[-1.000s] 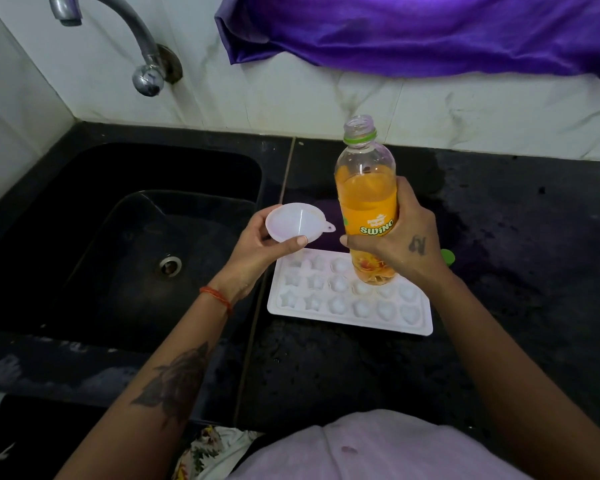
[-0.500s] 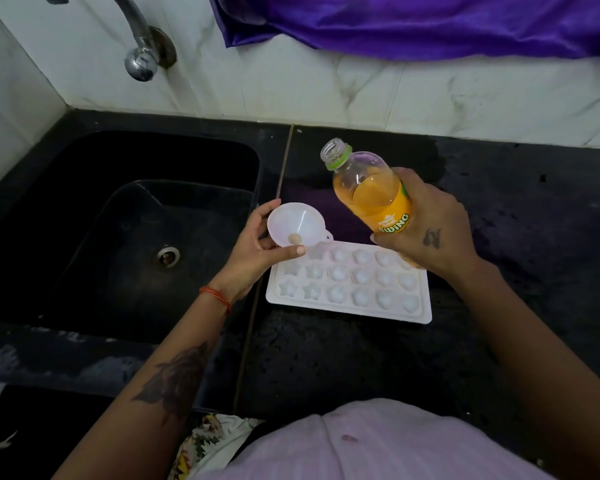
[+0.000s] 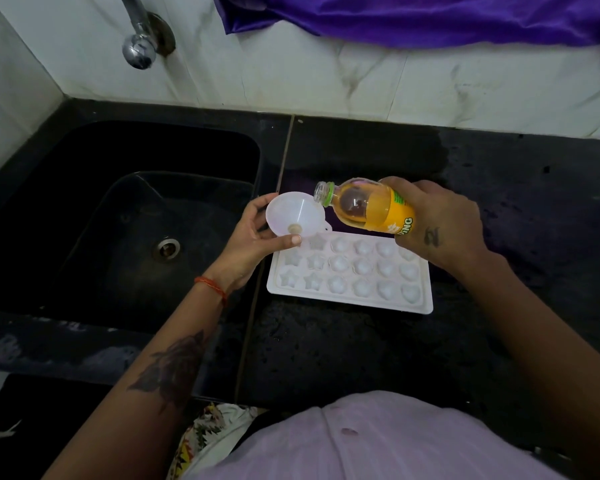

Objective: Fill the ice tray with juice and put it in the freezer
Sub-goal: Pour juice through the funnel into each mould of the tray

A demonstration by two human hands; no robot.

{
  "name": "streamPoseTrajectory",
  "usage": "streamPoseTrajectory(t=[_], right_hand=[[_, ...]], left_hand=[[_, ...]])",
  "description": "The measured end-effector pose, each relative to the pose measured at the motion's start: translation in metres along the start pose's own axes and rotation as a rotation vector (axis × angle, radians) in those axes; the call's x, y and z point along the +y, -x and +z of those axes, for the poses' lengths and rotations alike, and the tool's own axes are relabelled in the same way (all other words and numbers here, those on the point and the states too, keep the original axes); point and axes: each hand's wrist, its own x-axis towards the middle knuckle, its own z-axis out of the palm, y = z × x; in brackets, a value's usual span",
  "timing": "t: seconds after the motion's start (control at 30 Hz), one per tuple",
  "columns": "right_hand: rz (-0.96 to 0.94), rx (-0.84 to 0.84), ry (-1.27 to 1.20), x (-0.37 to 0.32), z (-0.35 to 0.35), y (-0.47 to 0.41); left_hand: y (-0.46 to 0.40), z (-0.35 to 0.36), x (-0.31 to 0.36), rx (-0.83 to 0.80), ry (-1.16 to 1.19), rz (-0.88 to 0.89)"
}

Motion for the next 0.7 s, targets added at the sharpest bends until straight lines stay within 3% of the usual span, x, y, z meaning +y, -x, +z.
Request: streamPoseTrajectory(t=[0.7], right_hand=[[-0.031, -0.023, 0.155, -0.0065, -0.0011, -0.0076]], left_hand=[[0.0042, 0.0013, 0.0073, -0.040, 0.076, -0.031]])
